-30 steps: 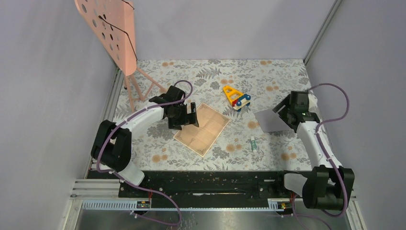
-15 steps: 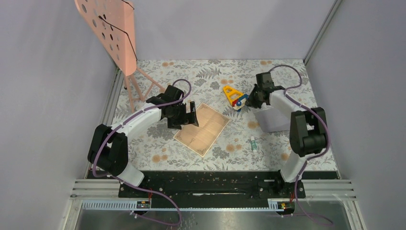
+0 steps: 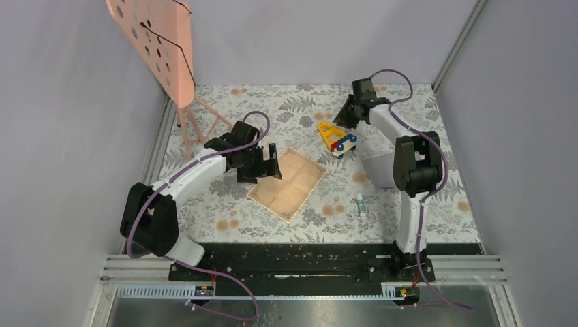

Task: Place the letter into the envelope and seal it
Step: Move the distractor to the center of the board.

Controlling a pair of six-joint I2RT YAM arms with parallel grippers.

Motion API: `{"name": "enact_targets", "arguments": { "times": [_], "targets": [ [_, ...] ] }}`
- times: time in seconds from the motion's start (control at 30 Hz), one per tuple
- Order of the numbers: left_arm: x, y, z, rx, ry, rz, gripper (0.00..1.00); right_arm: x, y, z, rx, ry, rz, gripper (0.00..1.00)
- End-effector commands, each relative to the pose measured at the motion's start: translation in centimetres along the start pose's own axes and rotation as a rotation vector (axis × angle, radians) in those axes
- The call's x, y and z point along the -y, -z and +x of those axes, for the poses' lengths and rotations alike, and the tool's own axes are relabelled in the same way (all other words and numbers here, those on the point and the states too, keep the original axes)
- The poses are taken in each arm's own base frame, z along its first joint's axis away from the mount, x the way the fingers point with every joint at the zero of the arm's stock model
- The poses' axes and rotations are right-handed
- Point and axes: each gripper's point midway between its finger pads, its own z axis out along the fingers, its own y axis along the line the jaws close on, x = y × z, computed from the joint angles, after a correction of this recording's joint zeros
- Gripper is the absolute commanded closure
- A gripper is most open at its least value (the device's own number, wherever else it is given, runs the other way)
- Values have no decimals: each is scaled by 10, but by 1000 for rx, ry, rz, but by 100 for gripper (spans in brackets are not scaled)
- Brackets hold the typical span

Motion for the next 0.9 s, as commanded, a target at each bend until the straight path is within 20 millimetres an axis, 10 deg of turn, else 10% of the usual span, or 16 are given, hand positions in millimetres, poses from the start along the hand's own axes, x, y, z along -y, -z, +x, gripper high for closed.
{"name": "enact_targets", "arguments": {
  "times": [0.0,0.27,0.4,0.53,0.87],
  "targets": [
    [4,10,-4,34,-4,21,1,-13,60,-8,91,27,-42,69],
    [6,11,-4,29,-24,30,1,90,103,54,119,49,152,63],
    [6,9,-1,8,-34,36,1,107,90,87,27,21,149,64],
    [3,11,3,9,-35,26,1,97,68,90,-28,12,136,66],
    [-10,18,7,36,-39,-27,1,-7,-2,4,-15,7,25,67]
  ]
}}
